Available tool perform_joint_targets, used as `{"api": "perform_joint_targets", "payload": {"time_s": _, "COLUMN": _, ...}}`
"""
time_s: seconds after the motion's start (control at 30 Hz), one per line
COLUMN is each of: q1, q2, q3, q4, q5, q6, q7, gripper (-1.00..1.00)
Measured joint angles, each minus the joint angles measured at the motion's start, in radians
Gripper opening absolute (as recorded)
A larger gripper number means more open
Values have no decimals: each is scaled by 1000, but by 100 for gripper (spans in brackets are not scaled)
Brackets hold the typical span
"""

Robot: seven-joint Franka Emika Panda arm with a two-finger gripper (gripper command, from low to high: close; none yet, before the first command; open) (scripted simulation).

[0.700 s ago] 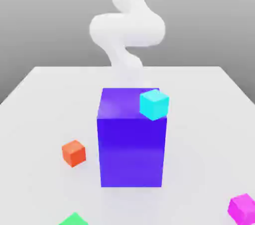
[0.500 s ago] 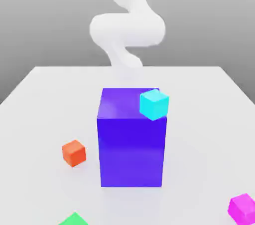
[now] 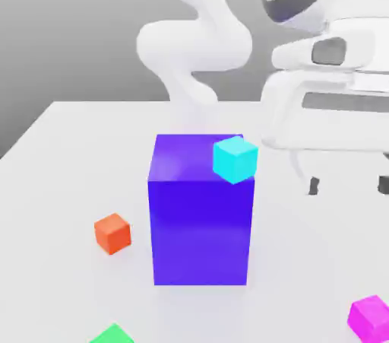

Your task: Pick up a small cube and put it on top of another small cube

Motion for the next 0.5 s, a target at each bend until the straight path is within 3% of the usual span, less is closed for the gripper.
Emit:
{"api": "perform_joint_targets", "payload": {"time_s": 0.33, "q1": 98, "q2": 343, "q3": 39, "q4": 19, "q5": -26, "q6": 104, "q7": 67, "gripper": 0}}
{"api": "perform_joint_targets", "payload": {"time_s": 0.47, "q1": 155, "q2": 488, "q3": -20, "q4": 51, "q5": -87, "q6": 202, "q7": 115, "gripper": 0}}
{"api": "perform_joint_targets", "payload": {"time_s": 0.5, "q1": 164, "q2": 509, "q3": -31, "q4": 56, "q5": -97, "q6": 217, "q7": 123, "gripper": -100}}
